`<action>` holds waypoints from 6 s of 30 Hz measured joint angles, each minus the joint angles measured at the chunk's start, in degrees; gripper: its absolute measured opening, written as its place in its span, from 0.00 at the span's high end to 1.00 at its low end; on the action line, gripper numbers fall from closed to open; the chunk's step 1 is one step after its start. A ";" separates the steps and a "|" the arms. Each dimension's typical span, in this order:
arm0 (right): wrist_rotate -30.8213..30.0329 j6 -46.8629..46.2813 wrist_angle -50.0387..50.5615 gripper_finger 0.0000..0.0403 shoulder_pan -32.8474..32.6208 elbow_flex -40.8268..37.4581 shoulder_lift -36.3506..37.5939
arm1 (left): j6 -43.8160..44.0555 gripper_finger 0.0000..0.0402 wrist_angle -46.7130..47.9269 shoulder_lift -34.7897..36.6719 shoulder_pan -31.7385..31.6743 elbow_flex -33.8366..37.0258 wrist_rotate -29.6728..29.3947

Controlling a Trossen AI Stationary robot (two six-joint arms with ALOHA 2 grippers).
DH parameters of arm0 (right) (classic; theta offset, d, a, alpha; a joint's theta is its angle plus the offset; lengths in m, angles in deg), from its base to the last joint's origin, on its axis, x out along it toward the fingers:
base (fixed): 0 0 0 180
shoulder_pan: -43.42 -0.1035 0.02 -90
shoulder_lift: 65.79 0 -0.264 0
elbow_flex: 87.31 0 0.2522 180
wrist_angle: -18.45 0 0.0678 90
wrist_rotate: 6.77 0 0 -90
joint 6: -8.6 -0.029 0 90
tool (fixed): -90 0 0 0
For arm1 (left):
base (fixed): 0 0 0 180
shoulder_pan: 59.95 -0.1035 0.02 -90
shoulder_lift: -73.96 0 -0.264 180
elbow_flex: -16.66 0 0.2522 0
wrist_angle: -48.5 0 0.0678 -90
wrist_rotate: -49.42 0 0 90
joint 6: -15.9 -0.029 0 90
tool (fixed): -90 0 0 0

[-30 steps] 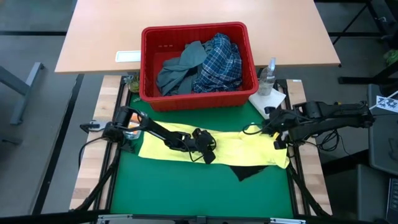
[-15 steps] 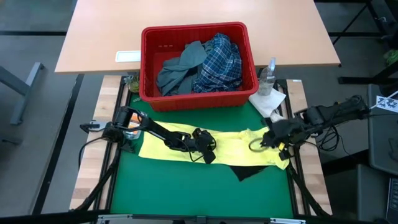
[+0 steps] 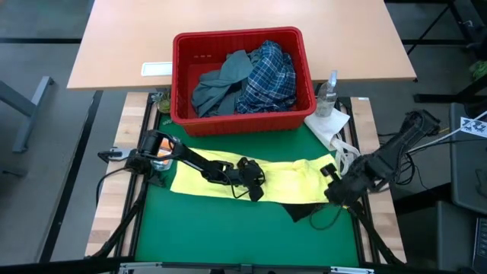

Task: Fold Laundry from Bin
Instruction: Fold the yellow shirt

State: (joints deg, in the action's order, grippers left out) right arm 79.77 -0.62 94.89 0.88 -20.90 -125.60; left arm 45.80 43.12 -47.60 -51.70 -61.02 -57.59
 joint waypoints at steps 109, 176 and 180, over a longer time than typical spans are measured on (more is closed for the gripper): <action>1.46 -2.48 1.86 0.98 -4.68 -0.02 -11.00 | -63.50 0.55 4.67 -17.05 -3.48 -39.04 10.41; 8.02 -17.18 10.61 0.96 -4.70 -0.04 -11.00 | -60.49 1.00 17.07 -15.10 3.01 -39.04 6.59; 8.61 -19.48 10.96 0.87 -4.70 -0.04 -11.00 | -57.00 1.00 16.97 -15.10 2.62 -39.04 6.44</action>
State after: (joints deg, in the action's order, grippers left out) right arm 88.38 -20.09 105.85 -3.82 -20.95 -136.60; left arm -11.20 60.09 -62.70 -49.08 -100.06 -51.15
